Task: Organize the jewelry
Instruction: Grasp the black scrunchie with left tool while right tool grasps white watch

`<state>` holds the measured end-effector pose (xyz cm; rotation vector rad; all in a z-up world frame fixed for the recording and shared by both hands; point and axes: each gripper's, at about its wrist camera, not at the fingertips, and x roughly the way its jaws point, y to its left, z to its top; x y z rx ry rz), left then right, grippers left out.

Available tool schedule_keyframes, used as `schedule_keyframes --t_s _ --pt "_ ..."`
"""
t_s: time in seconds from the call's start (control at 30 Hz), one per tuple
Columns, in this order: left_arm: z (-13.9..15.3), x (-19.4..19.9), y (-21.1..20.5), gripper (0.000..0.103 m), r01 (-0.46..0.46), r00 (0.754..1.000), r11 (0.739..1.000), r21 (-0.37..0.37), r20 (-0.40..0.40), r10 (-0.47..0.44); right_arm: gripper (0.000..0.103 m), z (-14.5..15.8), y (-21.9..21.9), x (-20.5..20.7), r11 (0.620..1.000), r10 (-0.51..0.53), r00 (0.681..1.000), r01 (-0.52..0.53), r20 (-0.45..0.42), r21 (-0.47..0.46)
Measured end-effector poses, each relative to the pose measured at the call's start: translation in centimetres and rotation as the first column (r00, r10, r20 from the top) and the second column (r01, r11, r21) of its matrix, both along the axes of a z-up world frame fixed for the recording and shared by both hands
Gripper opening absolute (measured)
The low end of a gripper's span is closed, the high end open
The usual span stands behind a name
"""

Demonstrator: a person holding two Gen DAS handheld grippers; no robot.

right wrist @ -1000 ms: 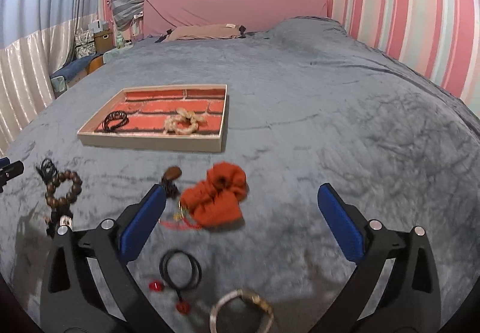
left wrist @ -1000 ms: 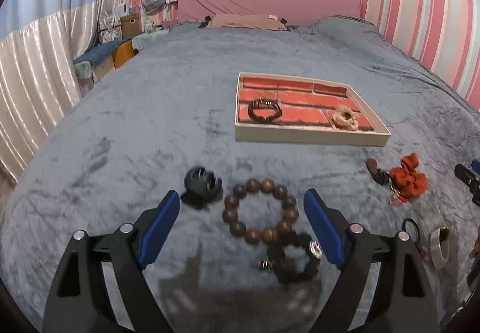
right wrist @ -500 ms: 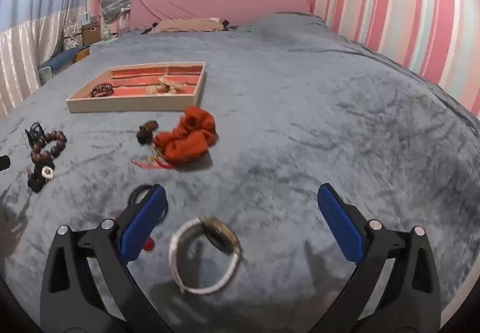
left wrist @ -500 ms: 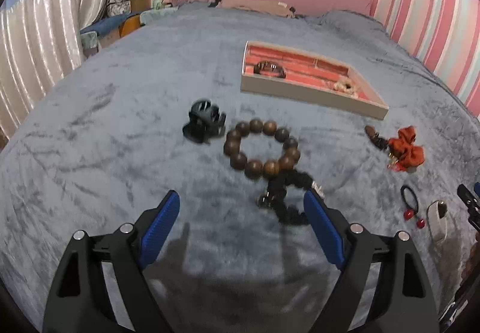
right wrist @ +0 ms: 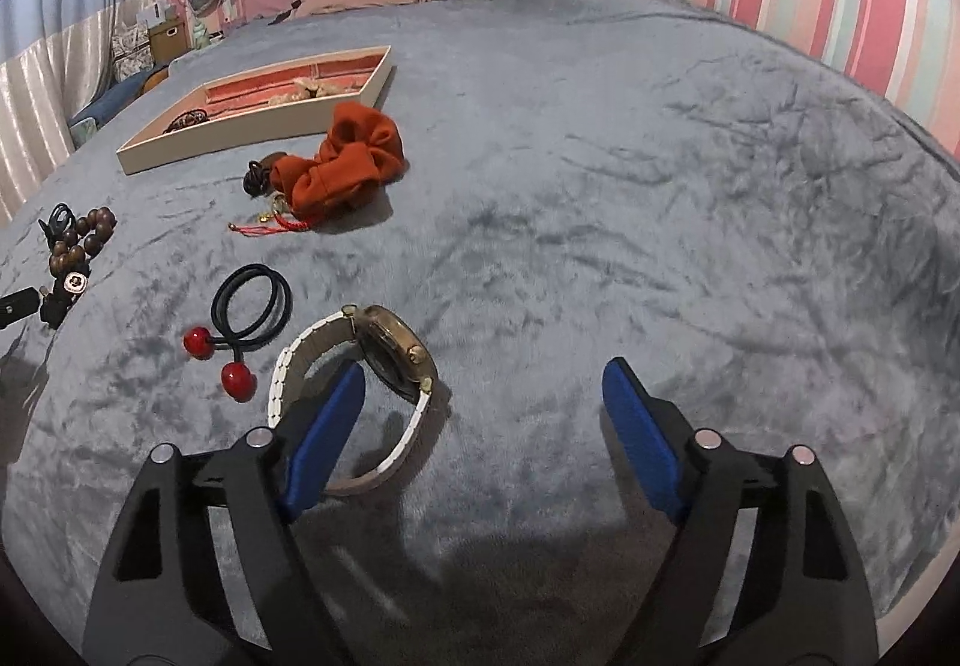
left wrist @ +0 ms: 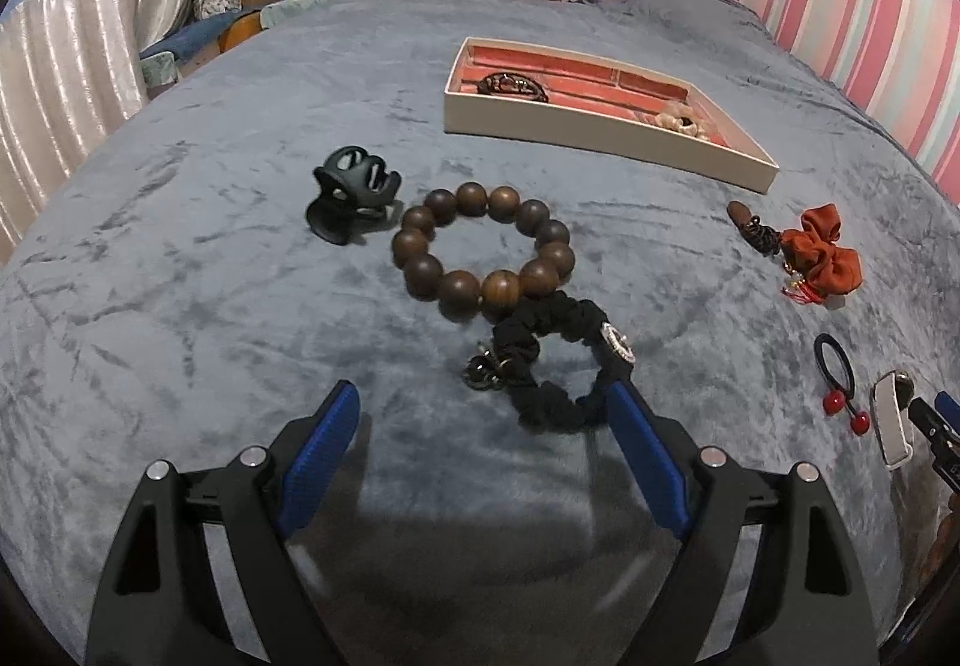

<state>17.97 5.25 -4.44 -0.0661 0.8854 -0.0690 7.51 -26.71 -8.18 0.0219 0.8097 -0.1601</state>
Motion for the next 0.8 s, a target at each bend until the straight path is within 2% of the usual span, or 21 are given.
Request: schedule_keyframes --t_s 0.27,0.5,0.6,0.7,0.8 --pt "-1.4 2.1 0.2 0.082 -0.004 0.999 1.000 -0.011 -0.046 0.004 0.070 -1.1 0.2 1.3 1.000 0.007 0.999 -0.007 -0.038 0.009" --pt "-2.2 3.2 0.3 0.081 -0.002 0.998 1.000 0.026 -0.055 0.004 0.062 -1.8 0.9 1.9 1.000 0.025 0.998 -0.025 -0.053 0.007" --pt "-2.3 3.2 0.1 0.075 0.011 0.999 0.999 0.044 -0.051 -0.009 0.055 -2.0 1.0 2.1 0.999 0.036 0.998 -0.035 -0.059 0.016" --pt "-2.3 3.2 0.1 0.070 0.020 0.999 0.999 0.048 -0.050 -0.017 0.052 -2.2 1.3 2.1 0.999 0.042 0.997 -0.041 -0.064 0.017" --pt "-2.3 3.2 0.1 0.056 0.031 0.999 0.998 0.057 -0.046 -0.028 0.047 -2.2 1.4 2.1 0.999 0.048 0.997 -0.046 -0.061 0.029"
